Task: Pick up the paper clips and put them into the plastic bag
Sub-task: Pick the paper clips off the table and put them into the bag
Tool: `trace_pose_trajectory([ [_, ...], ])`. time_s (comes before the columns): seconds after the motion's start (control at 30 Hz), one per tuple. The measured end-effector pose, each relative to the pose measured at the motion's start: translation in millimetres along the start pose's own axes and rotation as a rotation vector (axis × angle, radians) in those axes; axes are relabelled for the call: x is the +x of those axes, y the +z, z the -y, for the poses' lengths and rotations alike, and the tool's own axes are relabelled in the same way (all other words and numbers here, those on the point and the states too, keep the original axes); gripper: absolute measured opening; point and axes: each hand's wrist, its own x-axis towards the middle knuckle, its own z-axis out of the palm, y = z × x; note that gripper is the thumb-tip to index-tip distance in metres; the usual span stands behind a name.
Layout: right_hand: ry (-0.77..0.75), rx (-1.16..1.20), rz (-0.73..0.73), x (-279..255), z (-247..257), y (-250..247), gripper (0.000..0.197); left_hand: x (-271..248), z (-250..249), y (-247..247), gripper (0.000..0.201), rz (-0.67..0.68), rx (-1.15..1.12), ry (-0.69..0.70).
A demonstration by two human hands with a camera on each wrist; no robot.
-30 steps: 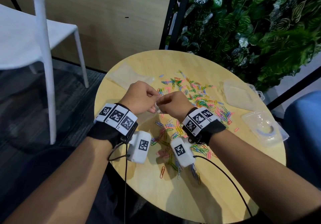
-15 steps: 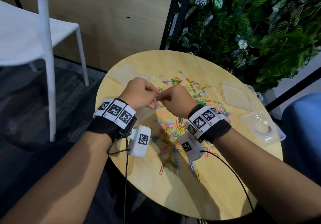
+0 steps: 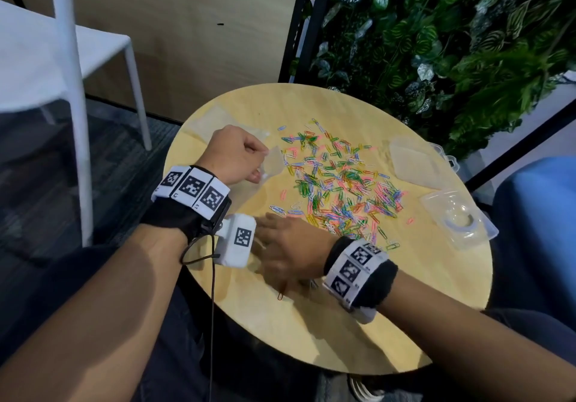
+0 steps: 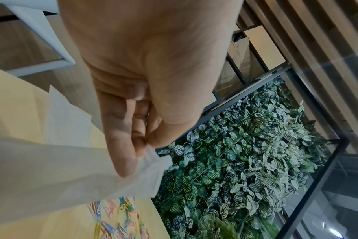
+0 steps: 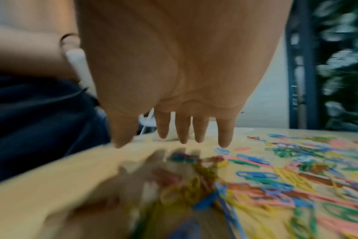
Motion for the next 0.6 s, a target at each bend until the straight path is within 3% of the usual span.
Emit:
trace_pose_trajectory([
  [0.07,-0.026,-0.230,0.077,-7.2,-0.9,13.2,0.086,-2.3,0.4,0.9,0.016,0.018,0.018,0.004],
  [0.13,-0.001,-0.301,0.116,-24.3,-5.8,21.7,0.092,-4.1,0.2,1.0,0.014,0.030,0.027,0.009],
  [0.23,0.025,-0.270,0.079,-45.4,-11.8,29.3,0.072,-4.3,-1.0,1.7,0.014,0.039,0.033,0.011],
  [0.33,-0.090,-0.226,-0.088,-50.0,-18.3,32.0,0.036,-2.2,-2.6,6.2,0.016,0.054,0.060,0.009],
  [0.43,-0.048,-0.152,-0.145,-50.5,-24.0,25.7,0.039,-2.0,-4.2,15.5,0.020,0.090,0.098,0.001],
  [0.5,0.006,-0.125,-0.163,-51.8,-30.0,15.9,0.024,-4.4,-4.9,23.2,0.018,0.137,0.132,0.009],
  [0.6,0.176,0.100,-0.355,-61.6,-49.6,-3.9,0.024,-9.2,-4.6,36.1,0.016,0.240,0.214,0.036],
])
